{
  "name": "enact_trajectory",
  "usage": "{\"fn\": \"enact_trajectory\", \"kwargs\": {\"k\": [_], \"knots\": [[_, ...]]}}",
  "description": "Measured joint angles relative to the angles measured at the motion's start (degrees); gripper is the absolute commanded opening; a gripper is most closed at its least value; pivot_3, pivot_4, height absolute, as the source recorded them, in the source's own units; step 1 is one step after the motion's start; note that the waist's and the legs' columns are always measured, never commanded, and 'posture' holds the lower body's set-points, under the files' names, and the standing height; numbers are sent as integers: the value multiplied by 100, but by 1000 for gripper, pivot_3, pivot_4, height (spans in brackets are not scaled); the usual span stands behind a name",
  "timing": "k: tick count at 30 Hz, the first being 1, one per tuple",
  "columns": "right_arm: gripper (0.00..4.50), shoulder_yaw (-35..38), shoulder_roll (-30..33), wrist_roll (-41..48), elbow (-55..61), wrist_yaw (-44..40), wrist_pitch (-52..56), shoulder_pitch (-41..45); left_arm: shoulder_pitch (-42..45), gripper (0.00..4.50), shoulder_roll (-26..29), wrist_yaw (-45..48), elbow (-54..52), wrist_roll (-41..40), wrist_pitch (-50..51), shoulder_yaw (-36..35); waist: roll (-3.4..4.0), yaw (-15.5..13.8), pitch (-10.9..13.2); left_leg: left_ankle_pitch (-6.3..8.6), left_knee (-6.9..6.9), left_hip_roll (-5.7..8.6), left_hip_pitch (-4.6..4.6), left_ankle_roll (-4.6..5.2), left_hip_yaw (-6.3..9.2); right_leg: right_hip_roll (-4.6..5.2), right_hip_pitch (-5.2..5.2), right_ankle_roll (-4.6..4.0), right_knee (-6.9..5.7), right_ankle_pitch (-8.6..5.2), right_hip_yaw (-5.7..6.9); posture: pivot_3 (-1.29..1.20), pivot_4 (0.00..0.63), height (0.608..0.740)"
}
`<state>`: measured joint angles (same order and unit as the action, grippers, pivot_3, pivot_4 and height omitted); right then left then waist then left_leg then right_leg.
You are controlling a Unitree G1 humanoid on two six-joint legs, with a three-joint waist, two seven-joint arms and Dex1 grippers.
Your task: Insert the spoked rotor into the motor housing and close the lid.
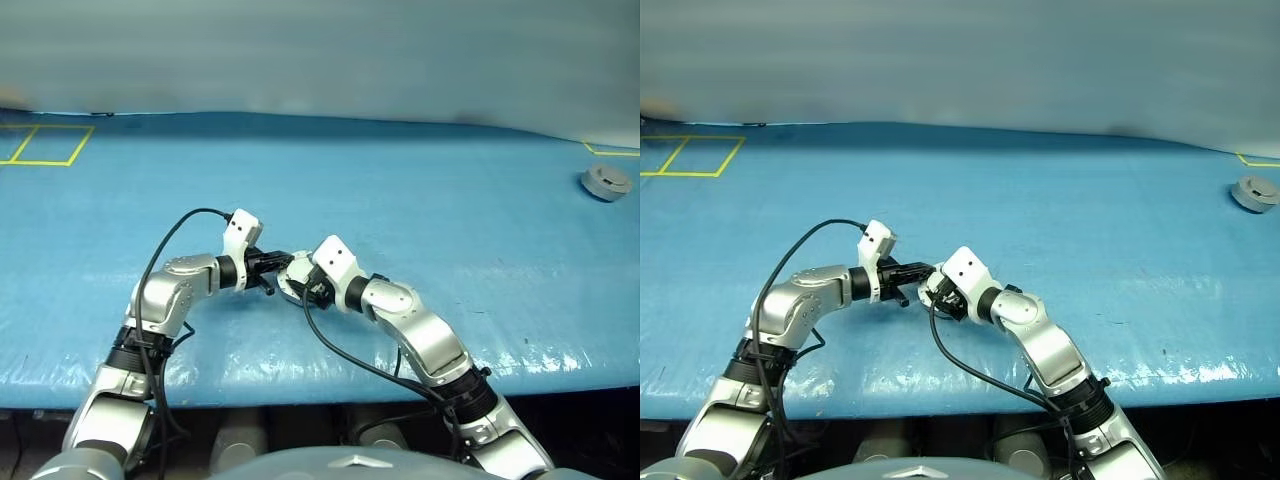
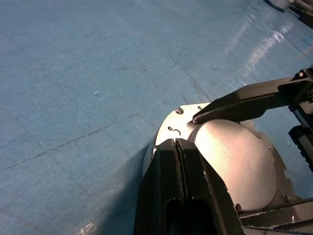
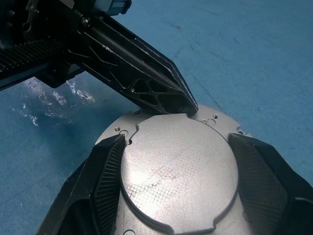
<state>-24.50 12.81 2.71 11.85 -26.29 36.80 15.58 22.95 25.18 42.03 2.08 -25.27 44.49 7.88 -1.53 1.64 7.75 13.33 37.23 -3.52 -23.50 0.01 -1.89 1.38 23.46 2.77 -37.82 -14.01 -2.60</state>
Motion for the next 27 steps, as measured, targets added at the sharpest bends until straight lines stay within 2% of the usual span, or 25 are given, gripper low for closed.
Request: {"fn": "enact_trajectory", "kwargs": {"k": [4,8,9,14,17,21,24,27], "knots": [[3038,21,18,11,39,-24,8,-67,-24,0,99,157,-67,54,9,98,0,-6,-5,0,-1,0,0,0,1,0,0,-1,1,-1,0,0,150,740],[4380,46,123,37,239,-92,7,-254,-36,0,97,198,-147,157,-14,190,-1,-50,-18,2,-6,4,-1,1,0,6,-2,1,7,-7,1,0,150,740],[4448,39,145,40,328,-101,7,-336,-34,0,91,205,-150,169,-15,198,-2,-58,-20,4,-6,4,-2,2,1,6,-2,2,7,-10,2,0,150,740],[4448,285,336,83,1251,109,218,-1201,18,0,120,327,-153,268,-68,283,-7,-108,-32,12,-8,7,-5,3,2,10,-3,3,7,-26,4,0,150,740],[4448,691,255,432,1764,137,541,-1722,33,0,153,385,-145,289,-111,282,-9,-102,-35,12,-6,5,-1,3,3,9,-6,4,3,-27,5,0,150,740],[4448,1771,-487,1644,1965,158,1350,-2434,37,0,190,438,-89,364,-136,275,0,-98,-19,12,-3,0,-12,3,6,8,7,4,0,-27,5,0,150,740],[4448,2595,-1089,2468,2036,378,1755,-2392,71,0,185,458,-63,397,-169,285,9,-88,-14,12,-3,0,-10,4,8,8,7,9,1,-24,-1,0,150,740],[4448,3114,-1517,3023,1997,699,2085,-2295,71,0,170,485,-49,401,-218,285,10,-95,-14,12,-6,3,-17,4,8,9,12,7,2,-24,2,0,150,740]]}}
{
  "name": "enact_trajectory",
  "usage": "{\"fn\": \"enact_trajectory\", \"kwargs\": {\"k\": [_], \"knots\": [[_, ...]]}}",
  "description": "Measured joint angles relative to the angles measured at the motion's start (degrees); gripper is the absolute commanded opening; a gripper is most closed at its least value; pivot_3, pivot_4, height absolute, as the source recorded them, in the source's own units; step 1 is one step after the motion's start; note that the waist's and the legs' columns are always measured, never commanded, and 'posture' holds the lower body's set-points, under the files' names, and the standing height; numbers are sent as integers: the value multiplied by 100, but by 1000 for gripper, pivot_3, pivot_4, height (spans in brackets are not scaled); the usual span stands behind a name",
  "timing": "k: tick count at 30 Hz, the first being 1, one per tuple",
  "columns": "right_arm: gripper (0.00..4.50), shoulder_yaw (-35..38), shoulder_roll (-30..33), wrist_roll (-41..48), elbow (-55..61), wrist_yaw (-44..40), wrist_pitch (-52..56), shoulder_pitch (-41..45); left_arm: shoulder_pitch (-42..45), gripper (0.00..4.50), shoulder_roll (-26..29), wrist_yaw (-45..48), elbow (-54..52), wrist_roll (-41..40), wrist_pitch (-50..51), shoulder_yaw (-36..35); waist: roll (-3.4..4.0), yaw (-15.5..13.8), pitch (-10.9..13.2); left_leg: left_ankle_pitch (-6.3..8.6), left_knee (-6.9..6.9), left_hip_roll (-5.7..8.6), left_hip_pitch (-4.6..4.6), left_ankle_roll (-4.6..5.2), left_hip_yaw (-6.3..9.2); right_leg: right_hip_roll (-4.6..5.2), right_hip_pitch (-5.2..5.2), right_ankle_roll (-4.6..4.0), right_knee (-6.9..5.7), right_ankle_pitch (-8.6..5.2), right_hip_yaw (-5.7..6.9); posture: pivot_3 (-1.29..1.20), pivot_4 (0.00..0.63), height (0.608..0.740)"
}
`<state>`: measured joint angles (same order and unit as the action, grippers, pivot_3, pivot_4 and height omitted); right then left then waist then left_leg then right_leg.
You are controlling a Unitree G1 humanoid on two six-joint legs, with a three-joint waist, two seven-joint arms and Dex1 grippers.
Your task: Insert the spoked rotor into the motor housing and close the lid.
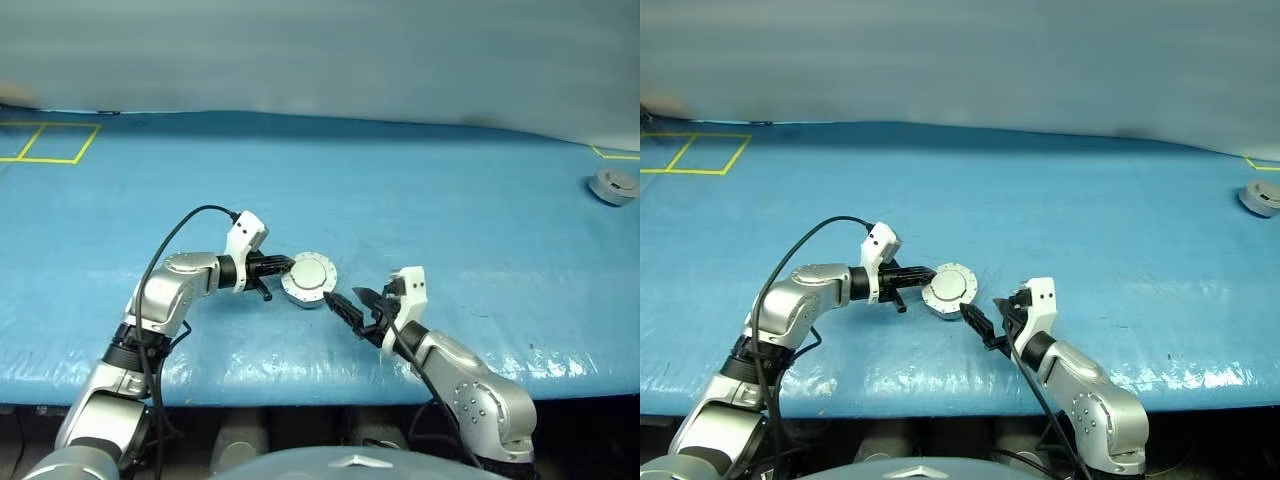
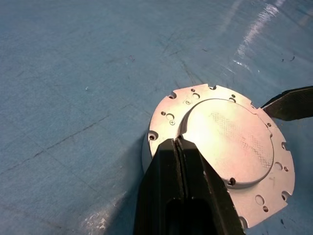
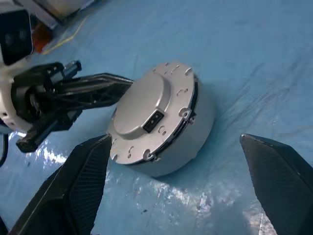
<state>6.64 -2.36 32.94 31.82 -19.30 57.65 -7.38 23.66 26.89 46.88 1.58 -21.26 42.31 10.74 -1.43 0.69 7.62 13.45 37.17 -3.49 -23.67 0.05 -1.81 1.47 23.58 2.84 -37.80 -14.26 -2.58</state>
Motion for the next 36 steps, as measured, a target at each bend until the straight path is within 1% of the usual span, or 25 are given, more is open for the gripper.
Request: {"fn": "enact_trajectory", "kwargs": {"k": [1,5,10,14,21,26,27,28,33,36], "knots": [[4448,137,-165,191,-65,154,109,30,-1,0,-2,15,9,11,-17,0,0,1,0,0,-3,0,-3,0,0,-1,3,-3,0,0,2,0,150,740],[4448,400,-210,818,-407,735,457,175,4,0,-3,64,14,43,-45,-1,3,1,2,1,-8,3,-8,0,0,1,5,-8,4,0,3,0,150,740],[4448,441,-222,1563,-698,1290,513,247,3,0,1,71,15,87,-45,-14,5,31,3,1,-9,0,-3,1,1,-1,3,-5,1,-3,4,0,150,740],[4448,328,-222,2053,-943,1577,427,323,3,0,13,75,15,91,-38,-39,5,63,3,1,-8,0,-2,1,2,-1,2,-4,2,-3,2,0,150,740],[4448,-209,-222,2562,-1367,1865,136,479,-1,0,18,75,15,96,-32,-65,5,79,3,1,-9,0,-5,1,6,-1,3,-4,3,-3,3,0,150,740],[4448,-241,-223,3047,-1675,2093,-169,532,-4,0,19,71,14,98,-29,-72,6,85,4,1,-9,0,-5,1,10,-2,3,-4,2,-3,3,0,150,740],[4046,-235,-222,3169,-1756,2126,-239,530,-6,0,20,70,14,100,-29,-77,6,92,4,1,-8,-1,-3,1,11,-2,2,-4,2,-3,3,0,150,740],[3848,-225,-222,3264,-1818,2174,-287,526,-7,0,20,69,14,102,-28,-83,7,96,5,0,-7,-2,-3,1,10,-2,2,-4,1,-3,3,0,150,740],[2186,-131,-210,3774,-1982,2320,-341,443,-24,0,26,62,16,113,-23,-114,8,104,6,1,-10,-1,-7,2,13,-2,6,-4,2,-3,2,0,150,740],[1441,-151,-203,4026,-1930,2375,-326,418,-30,0,37,11,59,204,-20,-151,10,119,7,1,-11,-1,-8,2,16,-3,5,-4,2,-3,5,0,150,740]]}}
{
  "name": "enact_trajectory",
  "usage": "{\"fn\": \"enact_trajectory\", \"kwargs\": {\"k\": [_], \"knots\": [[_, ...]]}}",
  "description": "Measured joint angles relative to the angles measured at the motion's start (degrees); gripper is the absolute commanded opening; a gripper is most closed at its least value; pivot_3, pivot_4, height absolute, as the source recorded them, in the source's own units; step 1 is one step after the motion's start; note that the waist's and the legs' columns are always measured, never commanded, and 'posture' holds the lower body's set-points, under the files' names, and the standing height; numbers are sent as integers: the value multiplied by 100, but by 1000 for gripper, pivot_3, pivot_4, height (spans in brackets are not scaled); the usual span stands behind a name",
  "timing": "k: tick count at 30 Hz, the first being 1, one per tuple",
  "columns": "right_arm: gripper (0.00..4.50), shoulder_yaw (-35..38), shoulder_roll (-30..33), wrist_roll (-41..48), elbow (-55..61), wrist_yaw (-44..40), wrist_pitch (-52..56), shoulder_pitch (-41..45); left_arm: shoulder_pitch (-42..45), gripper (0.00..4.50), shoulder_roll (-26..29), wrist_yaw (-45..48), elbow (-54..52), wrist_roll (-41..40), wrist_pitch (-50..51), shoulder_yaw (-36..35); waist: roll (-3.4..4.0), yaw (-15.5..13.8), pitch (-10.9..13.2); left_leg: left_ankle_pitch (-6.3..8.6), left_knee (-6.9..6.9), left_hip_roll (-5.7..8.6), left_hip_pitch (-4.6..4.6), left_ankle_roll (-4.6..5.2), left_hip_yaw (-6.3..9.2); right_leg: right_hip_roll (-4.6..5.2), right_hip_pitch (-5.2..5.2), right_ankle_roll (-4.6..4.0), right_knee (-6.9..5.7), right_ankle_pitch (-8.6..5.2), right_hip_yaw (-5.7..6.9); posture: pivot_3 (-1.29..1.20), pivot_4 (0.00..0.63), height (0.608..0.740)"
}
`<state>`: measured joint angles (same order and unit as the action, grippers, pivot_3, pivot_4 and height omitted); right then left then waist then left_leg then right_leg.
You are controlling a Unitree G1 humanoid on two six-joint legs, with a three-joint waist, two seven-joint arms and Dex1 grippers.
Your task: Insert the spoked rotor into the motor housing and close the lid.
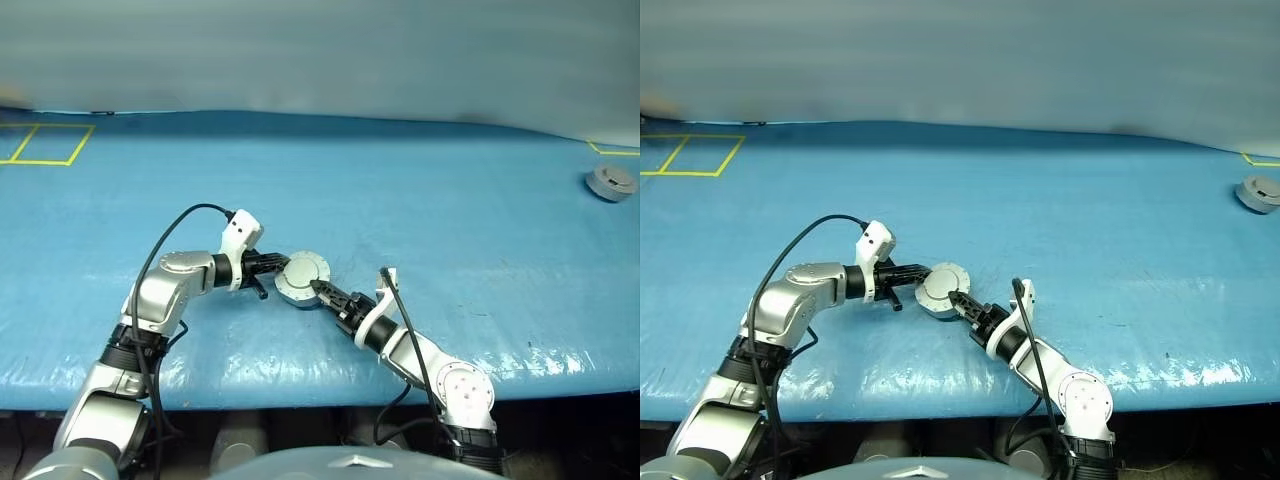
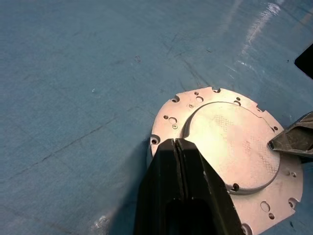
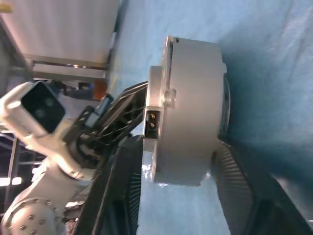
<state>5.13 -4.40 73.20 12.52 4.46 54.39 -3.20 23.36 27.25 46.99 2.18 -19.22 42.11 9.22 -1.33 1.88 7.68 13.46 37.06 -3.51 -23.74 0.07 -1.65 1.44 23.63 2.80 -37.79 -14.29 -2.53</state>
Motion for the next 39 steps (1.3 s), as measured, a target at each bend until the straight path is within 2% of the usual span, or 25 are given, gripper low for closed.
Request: {"fn": "enact_trajectory", "kwargs": {"k": [1,12,15,18,23,26,27,32,36,39], "knots": [[1233,-1,4,49,-4,42,4,-44,-1,0,-4,8,0,2,-4,-6,-1,-4,0,0,1,0,-1,0,0,0,-1,0,0,0,3,0,150,740],[1198,-9,13,240,-11,222,-4,-59,-23,0,-66,5,-1,1,-14,-105,2,19,1,0,2,-1,1,0,2,-1,0,1,-1,1,-2,0,150,740],[1197,-28,11,248,-10,227,-12,-56,-58,583,-218,-183,-4,-90,95,-339,3,20,3,0,3,-3,0,0,3,-1,2,2,-1,1,-2,0,150,740],[1197,-59,8,299,-4,254,-24,-58,-199,1544,-380,-438,-78,-348,397,-744,4,40,10,0,2,-4,-7,0,1,-3,11,11,-1,6,-5,0,150,740],[1191,-77,3,604,64,502,-193,-60,-614,3307,-1078,-1276,-903,-1537,1312,-2143,4,38,25,3,1,-4,-26,4,11,-2,23,34,1,23,1,0,150,740],[1179,-80,3,787,135,651,-323,-55,-1141,4319,-1497,-1866,-1310,-2287,1887,-2946,6,45,30,8,2,-2,-27,13,14,-1,22,31,0,23,3,0,150,740],[1179,-79,4,870,146,697,-399,-33,-1398,4494,-1769,-2158,-1415,-2665,2095,-3310,1,35,35,9,3,-2,-31,13,17,0,23,30,2,23,6,0,150,740],[1179,-78,6,1124,139,840,-544,297,-2285,4500,-2823,-3159,-1649,-4322,2530,-4137,-15,19,76,9,24,2,-45,13,25,5,23,41,4,26,11,0,150,740],[1179,-84,4,1311,126,848,-593,555,-2723,4500,-3227,-3656,-1827,-5409,2406,-4181,-13,15,83,9,38,4,-53,13,33,3,22,18,2,13,16,0,150,740],[1179,-155,4,1390,103,860,-595,677,-2869,4500,-3240,-3862,-1872,-6019,2087,-4065,-10,20,85,9,43,4,-57,13,33,0,23,6,2,16,17,0,150,740]]}}
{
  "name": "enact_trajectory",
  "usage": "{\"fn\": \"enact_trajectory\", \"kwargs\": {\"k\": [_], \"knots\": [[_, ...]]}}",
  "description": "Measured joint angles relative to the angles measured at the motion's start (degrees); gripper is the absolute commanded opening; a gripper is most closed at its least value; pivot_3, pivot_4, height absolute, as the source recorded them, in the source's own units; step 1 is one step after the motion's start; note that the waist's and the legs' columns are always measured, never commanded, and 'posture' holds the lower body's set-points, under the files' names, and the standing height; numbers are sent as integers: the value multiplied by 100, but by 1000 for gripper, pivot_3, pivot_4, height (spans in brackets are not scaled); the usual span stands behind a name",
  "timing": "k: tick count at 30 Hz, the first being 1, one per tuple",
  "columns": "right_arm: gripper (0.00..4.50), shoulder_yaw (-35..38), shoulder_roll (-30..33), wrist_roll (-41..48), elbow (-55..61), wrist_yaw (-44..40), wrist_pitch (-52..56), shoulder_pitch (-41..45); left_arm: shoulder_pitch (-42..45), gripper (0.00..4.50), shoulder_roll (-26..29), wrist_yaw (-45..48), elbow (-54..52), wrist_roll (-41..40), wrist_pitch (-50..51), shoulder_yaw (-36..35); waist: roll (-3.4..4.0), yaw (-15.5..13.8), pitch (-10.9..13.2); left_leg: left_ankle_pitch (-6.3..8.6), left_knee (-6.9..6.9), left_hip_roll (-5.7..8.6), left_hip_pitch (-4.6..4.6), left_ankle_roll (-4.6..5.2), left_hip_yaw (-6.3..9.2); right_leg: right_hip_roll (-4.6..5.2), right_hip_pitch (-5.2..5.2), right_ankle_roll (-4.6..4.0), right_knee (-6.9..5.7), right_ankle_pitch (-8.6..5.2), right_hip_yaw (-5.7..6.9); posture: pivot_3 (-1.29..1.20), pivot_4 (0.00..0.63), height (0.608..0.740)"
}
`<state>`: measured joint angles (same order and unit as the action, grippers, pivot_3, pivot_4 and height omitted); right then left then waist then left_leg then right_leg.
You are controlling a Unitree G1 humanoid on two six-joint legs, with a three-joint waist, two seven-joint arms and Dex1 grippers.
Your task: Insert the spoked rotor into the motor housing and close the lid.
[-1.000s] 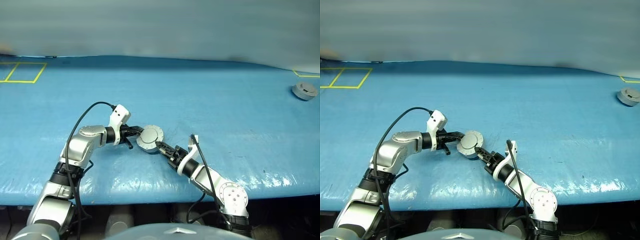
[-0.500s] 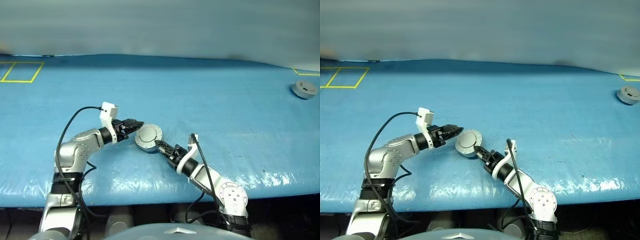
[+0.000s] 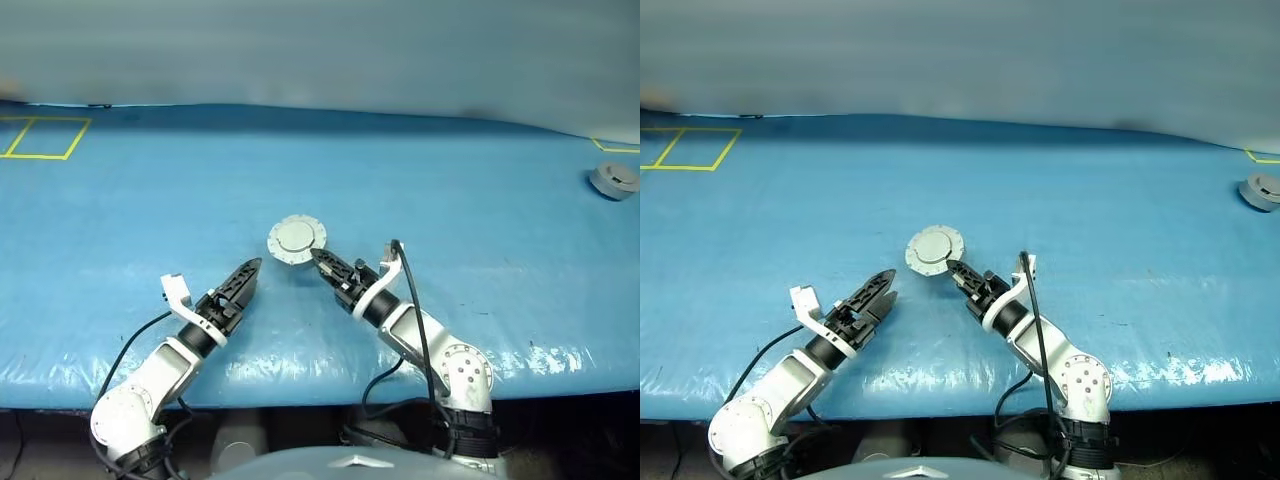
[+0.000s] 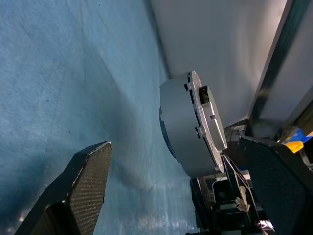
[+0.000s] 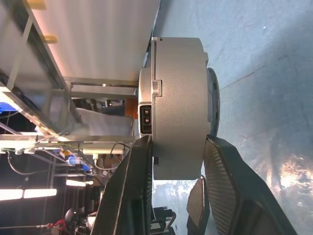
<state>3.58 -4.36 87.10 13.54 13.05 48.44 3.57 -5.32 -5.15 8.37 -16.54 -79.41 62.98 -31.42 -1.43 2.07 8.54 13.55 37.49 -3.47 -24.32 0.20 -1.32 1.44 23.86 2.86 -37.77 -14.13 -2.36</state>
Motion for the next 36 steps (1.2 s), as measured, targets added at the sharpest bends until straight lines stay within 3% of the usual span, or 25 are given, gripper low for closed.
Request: {"fn": "enact_trajectory", "kwargs": {"k": [8,15,32,35,36], "knots": [[1179,-244,6,70,-15,65,85,16,-319,4500,56,-36,-132,-836,-863,650,0,-3,0,0,4,8,-15,0,-2,-1,2,-11,3,6,1,0,150,740],[1178,-329,12,261,17,140,79,14,-464,4500,111,-21,-39,-944,-1386,1173,1,0,0,0,12,8,-17,0,-1,-5,2,-12,1,5,0,0,150,740],[1178,-729,218,647,161,214,83,-111,-36,4500,174,379,766,-1005,-1828,1407,1,0,0,0,22,10,-25,0,2,-8,0,-10,1,7,-1,0,150,740],[1178,-781,265,647,161,210,77,-111,-50,3933,185,254,759,-1103,-1802,1497,1,0,0,0,23,10,-25,0,3,-8,0,-9,0,7,-1,0,150,740],[1178,-801,301,626,170,190,75,-112,-88,3556,202,159,753,-1153,-1757,1555,1,-1,0,0,23,10,-25,0,4,-8,0,-9,0,7,-2,0,150,740]]}}
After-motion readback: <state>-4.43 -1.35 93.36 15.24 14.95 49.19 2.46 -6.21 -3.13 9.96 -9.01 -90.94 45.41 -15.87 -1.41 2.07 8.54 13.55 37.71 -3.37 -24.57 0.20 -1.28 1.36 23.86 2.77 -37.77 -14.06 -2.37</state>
